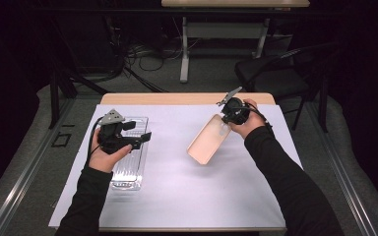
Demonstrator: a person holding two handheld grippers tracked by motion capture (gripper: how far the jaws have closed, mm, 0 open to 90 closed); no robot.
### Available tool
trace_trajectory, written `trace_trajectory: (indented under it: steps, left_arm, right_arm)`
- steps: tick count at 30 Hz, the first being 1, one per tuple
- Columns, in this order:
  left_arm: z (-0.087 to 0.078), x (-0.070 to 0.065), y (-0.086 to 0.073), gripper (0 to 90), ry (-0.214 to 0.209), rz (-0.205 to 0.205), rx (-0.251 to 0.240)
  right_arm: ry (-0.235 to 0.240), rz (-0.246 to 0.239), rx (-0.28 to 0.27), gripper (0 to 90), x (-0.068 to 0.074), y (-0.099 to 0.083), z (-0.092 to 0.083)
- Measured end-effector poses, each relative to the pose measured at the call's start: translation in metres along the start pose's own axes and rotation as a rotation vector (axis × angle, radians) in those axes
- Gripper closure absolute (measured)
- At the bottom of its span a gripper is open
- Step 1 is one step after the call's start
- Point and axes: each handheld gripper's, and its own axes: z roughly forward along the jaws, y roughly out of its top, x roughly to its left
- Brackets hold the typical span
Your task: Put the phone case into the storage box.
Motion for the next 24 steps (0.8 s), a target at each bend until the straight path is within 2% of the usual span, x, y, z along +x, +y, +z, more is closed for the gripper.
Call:
trace_trajectory:
  steps: [6, 10, 16, 18, 24]
  left_arm:
    - [0.001, -0.003, 0.0, 23.5, -0.013, 0.005, 0.0]
    - [0.002, -0.006, 0.001, 23.5, -0.024, 0.004, 0.001]
    - [0.005, -0.01, 0.001, 23.7, -0.053, -0.006, 0.0]
    - [0.005, -0.011, 0.001, 23.8, -0.062, -0.009, 0.0]
    - [0.006, -0.017, 0.003, 24.0, -0.09, -0.006, 0.006]
  right_arm:
    - [-0.016, 0.014, -0.07, 88.5, 0.015, 0.0, -0.012]
    - [-0.022, 0.002, -0.09, 88.5, 0.027, 0.0, -0.021]
    - [-0.03, -0.043, -0.133, 88.4, 0.045, 0.004, -0.035]
    - [-0.027, -0.045, -0.139, 88.4, 0.047, 0.005, -0.037]
    - [-0.04, -0.088, -0.166, 88.4, 0.061, 0.007, -0.046]
